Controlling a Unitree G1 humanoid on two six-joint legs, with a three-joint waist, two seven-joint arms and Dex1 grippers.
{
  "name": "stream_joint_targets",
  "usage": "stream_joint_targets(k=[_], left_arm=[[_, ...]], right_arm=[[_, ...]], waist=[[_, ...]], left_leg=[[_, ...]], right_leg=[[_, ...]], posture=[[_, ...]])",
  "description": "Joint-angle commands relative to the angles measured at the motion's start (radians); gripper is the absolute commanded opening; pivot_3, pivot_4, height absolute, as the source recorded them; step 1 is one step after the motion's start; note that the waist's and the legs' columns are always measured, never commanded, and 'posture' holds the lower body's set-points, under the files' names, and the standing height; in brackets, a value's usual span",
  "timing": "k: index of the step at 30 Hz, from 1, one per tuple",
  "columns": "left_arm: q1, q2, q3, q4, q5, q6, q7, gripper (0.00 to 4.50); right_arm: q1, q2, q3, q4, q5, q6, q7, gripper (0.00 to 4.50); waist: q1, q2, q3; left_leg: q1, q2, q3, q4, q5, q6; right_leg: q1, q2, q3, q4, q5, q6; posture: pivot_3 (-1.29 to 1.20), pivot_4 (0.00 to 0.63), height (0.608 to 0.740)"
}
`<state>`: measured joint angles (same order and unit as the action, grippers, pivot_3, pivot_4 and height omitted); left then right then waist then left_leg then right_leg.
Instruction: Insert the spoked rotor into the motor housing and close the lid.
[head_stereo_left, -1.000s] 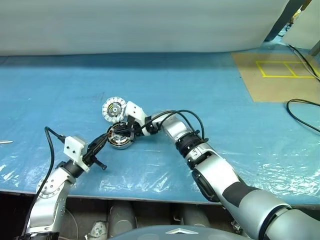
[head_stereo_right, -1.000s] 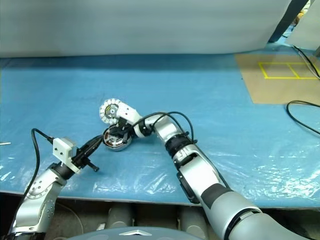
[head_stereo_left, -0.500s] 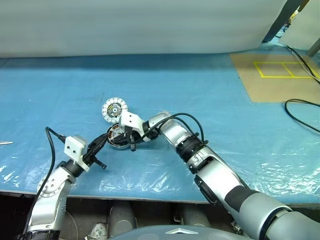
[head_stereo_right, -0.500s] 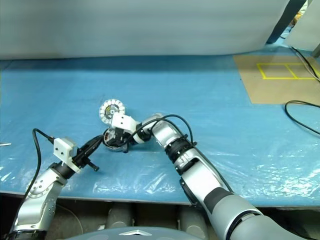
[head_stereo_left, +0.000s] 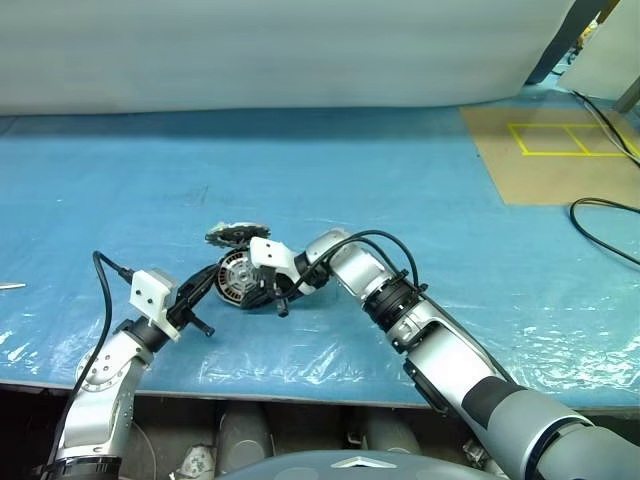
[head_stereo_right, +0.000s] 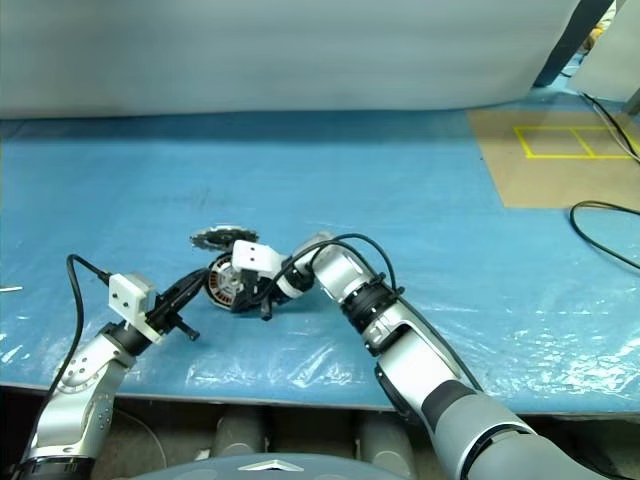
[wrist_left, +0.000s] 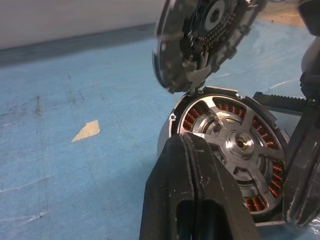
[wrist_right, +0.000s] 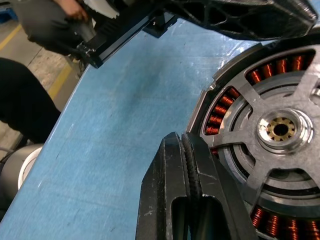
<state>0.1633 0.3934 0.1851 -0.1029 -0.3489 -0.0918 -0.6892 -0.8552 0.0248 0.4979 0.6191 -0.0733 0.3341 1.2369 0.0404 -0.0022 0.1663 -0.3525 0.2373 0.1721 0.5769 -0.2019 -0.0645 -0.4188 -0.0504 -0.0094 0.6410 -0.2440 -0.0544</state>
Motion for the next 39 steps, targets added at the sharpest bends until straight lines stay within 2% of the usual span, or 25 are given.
stream_joint_targets(k=[1,10,17,22,26,31,35,39], left_arm=[[-0.009,0.011,0.007,-0.024,-0.004,-0.005,0.003,0.0],[-0.024,0.011,-0.004,-0.055,-0.002,0.028,0.017,0.0],[-0.025,0.012,-0.005,-0.059,-0.001,0.036,0.02,0.0],[-0.026,0.014,0.0,-0.04,-0.002,0.024,0.012,0.0],[-0.013,0.022,0.016,-0.046,-0.013,0.023,0.004,0.0],[0.046,0.044,0.059,-0.095,-0.039,0.035,0.005,0.0],[0.103,0.056,0.068,-0.163,-0.056,0.057,0.006,0.0],[0.101,0.057,0.066,-0.21,-0.055,0.094,0.031,0.0]], right_arm=[[-0.035,0.022,-0.051,0.03,0.027,-0.01,-0.057,0.02],[-0.066,0.072,-0.175,0.045,0.14,0.035,-0.076,0.02],[-0.04,0.014,-0.14,-0.091,0.245,0.242,0.129,0.02],[-0.025,-0.033,-0.093,-0.185,0.28,0.337,0.191,0.02],[-0.039,-0.067,-0.11,-0.279,0.391,0.487,0.266,0.02],[-0.058,-0.049,-0.162,-0.266,0.431,0.493,0.188,0.02],[-0.085,0.0,-0.222,-0.18,0.407,0.378,0.062,0.02],[-0.106,0.028,-0.216,-0.094,0.337,0.196,-0.029,0.02]], waist=[[0.0,0.0,0.0],[0.0,0.0,0.0],[0.002,0.0,0.0],[0.002,0.0,0.0],[0.003,-0.001,0.0],[0.001,-0.001,0.0],[0.001,-0.001,0.0],[0.002,-0.001,0.0]], left_leg=[[0.0,0.0,0.0,0.0,0.0,0.0],[-0.003,0.0,0.0,-0.001,0.001,-0.001],[-0.006,0.0,0.0,-0.001,0.002,-0.003],[-0.005,0.0,0.0,-0.001,0.002,-0.003],[-0.006,0.0,0.0,-0.001,0.002,-0.003],[-0.005,0.0,0.0,-0.001,0.002,-0.003],[-0.005,0.0,0.0,-0.001,0.002,-0.003],[-0.005,0.0,0.0,-0.001,0.002,-0.003]], right_leg=[[0.0,0.0,0.0,0.0,0.0,0.0],[-0.003,0.0,0.0,-0.001,0.0,0.0],[-0.004,0.0,-0.001,-0.002,0.0,0.0],[-0.004,0.0,-0.001,-0.001,0.0,0.0],[-0.004,0.0,-0.001,-0.001,0.0,0.0],[-0.004,0.0,-0.001,-0.002,0.0,0.0],[-0.004,0.0,-0.001,-0.002,0.0,0.0],[-0.004,0.0,-0.001,-0.002,0.0,0.0]], posture=[[0.0,0.15,0.74],[0.0,0.15,0.74],[0.0,0.15,0.74],[0.0,0.15,0.74],[0.0,0.15,0.74],[0.0,0.15,0.74],[0.0,0.15,0.74],[0.0,0.15,0.74]])
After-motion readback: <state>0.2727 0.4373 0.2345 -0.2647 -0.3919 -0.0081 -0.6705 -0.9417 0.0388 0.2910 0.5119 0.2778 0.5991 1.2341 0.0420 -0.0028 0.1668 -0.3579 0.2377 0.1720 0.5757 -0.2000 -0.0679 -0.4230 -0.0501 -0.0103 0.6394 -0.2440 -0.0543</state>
